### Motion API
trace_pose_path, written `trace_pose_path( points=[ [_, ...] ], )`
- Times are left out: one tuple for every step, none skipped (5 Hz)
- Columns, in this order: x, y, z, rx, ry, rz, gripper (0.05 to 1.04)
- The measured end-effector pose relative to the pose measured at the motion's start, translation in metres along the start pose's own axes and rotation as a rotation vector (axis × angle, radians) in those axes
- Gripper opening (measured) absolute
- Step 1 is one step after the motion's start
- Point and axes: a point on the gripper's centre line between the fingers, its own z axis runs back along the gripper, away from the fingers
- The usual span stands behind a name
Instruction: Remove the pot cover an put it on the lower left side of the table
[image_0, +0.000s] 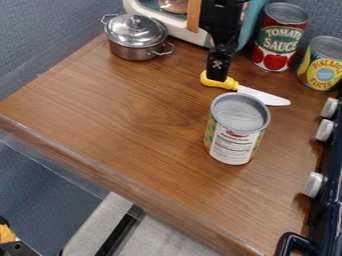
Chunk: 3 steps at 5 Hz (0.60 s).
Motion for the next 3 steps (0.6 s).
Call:
trace_pose_path(
  points=[
    [0.001,0.005,-0.014,0.040,-0.011,0.007,1.001],
    [0.023,0.001,-0.015,0.056,-0.017,0.108,1.001],
    [0.057,-0.009,0.006,0.031,-0.011,0.225,1.001]
  ],
)
